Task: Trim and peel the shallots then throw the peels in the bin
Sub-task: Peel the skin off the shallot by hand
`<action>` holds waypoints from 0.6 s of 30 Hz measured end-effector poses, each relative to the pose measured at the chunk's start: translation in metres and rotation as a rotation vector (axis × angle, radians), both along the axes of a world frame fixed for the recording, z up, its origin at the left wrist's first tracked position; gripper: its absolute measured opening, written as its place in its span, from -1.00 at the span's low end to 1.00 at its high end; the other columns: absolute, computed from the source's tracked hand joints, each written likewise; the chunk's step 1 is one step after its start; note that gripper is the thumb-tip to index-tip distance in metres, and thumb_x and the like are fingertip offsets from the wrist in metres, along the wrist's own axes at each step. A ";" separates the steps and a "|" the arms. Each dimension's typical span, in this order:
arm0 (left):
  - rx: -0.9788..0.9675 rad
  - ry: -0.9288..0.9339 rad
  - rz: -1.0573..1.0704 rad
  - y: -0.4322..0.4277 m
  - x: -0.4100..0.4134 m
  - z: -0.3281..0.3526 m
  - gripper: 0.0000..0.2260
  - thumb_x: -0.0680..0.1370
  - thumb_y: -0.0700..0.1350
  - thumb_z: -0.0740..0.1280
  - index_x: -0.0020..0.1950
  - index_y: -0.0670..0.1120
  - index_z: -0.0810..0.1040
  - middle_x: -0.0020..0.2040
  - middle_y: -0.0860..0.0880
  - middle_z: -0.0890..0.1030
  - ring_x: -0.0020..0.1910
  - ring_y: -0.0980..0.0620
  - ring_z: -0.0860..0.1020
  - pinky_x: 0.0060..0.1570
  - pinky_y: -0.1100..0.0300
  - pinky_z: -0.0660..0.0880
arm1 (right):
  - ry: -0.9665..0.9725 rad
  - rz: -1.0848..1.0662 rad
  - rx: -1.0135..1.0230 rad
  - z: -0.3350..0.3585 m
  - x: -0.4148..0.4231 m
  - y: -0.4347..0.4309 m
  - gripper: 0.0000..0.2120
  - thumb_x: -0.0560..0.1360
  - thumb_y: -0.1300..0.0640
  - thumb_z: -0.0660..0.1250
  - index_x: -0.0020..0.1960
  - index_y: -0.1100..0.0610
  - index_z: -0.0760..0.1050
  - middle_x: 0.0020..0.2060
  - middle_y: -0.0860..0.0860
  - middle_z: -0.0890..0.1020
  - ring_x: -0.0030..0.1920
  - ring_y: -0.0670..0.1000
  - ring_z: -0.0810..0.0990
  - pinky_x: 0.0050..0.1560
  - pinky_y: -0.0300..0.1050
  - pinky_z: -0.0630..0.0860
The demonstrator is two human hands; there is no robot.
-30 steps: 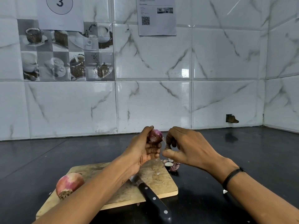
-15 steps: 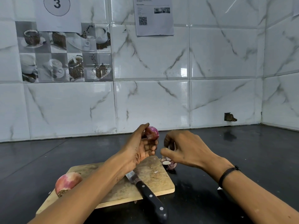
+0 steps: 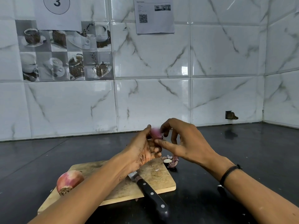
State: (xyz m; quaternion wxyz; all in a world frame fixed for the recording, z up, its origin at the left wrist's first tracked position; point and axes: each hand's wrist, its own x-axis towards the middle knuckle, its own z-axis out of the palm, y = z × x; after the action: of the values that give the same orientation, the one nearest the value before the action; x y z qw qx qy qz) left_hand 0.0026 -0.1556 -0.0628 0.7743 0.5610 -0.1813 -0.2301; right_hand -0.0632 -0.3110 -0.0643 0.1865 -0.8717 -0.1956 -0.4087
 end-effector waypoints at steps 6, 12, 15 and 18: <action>0.021 -0.177 -0.118 0.002 -0.007 0.001 -0.48 0.56 0.27 0.26 0.08 -0.19 0.65 -0.16 -0.16 0.55 -0.44 0.00 0.46 -0.39 0.13 0.53 | -0.082 0.005 0.018 0.001 0.002 -0.002 -0.72 0.47 -0.25 0.42 0.08 -0.13 0.54 -0.11 -0.21 0.58 -0.22 -0.09 0.58 -0.22 -0.07 0.56; 0.074 -0.256 -0.077 0.003 -0.005 0.000 -0.28 0.56 0.33 0.21 0.30 -0.33 0.51 -0.31 -0.06 0.55 -0.43 0.02 0.44 -0.39 0.16 0.53 | -0.079 0.023 0.020 0.002 0.002 -0.001 -0.65 0.38 -0.16 0.56 0.07 -0.08 0.54 -0.10 -0.19 0.58 -0.23 -0.05 0.58 -0.23 -0.06 0.56; 0.086 -0.293 -0.067 0.002 -0.004 0.000 -0.28 0.54 0.35 0.23 0.27 -0.32 0.51 -0.09 -0.17 0.56 -0.42 0.00 0.45 -0.41 0.14 0.53 | -0.087 0.020 0.030 0.002 0.002 -0.001 -0.69 0.40 -0.13 0.55 0.03 -0.08 0.53 -0.12 -0.18 0.58 -0.23 -0.05 0.58 -0.24 -0.06 0.56; 0.097 -0.309 -0.057 0.001 -0.005 -0.001 -0.28 0.56 0.34 0.22 0.29 -0.33 0.48 -0.03 -0.16 0.58 -0.40 -0.01 0.46 -0.40 0.14 0.53 | -0.070 0.035 0.042 0.001 0.003 -0.002 -0.72 0.42 -0.12 0.53 0.02 -0.10 0.51 -0.13 -0.17 0.57 -0.23 -0.06 0.58 -0.25 -0.04 0.56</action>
State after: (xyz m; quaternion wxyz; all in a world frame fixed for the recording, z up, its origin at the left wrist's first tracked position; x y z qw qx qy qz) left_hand -0.0028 -0.1550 -0.0634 0.7026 0.6209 -0.3024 -0.1714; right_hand -0.0602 -0.3126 -0.0637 0.2051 -0.8492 -0.2086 -0.4396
